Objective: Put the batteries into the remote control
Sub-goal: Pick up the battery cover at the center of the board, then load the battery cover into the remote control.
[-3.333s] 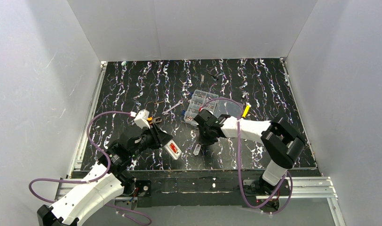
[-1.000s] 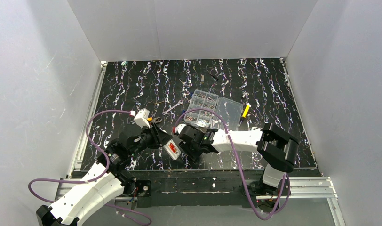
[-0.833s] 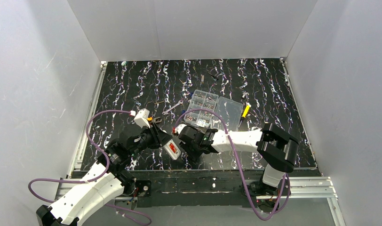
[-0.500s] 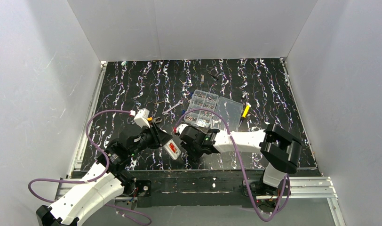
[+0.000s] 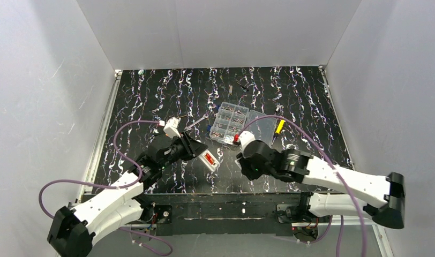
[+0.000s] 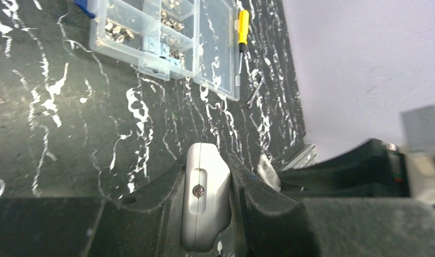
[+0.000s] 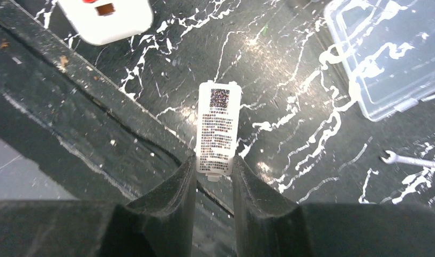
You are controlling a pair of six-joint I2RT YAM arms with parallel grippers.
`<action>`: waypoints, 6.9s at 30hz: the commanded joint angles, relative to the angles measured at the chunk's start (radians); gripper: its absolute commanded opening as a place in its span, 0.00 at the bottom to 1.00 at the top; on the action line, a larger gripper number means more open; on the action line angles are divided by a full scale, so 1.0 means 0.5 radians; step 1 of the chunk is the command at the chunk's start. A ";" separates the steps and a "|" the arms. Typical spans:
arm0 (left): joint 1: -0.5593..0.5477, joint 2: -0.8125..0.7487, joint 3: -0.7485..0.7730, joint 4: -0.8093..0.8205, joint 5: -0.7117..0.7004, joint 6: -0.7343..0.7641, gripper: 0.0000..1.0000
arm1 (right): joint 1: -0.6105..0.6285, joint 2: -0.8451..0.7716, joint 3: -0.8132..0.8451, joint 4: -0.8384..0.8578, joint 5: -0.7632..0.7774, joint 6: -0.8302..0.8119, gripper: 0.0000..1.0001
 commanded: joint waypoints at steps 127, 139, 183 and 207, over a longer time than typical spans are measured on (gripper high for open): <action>-0.303 0.690 0.056 1.310 0.171 -0.530 0.00 | -0.182 0.538 0.818 -0.296 -0.259 -0.310 0.02; -0.302 0.715 0.037 1.362 0.177 -0.601 0.00 | -0.196 0.523 0.787 -0.270 -0.182 -0.339 0.15; -0.303 0.775 0.027 1.417 0.171 -0.649 0.00 | -0.195 0.459 0.749 -0.257 -0.143 -0.374 0.46; -0.302 0.800 0.025 1.425 0.166 -0.665 0.00 | -0.196 0.379 0.785 -0.220 -0.303 -0.330 0.49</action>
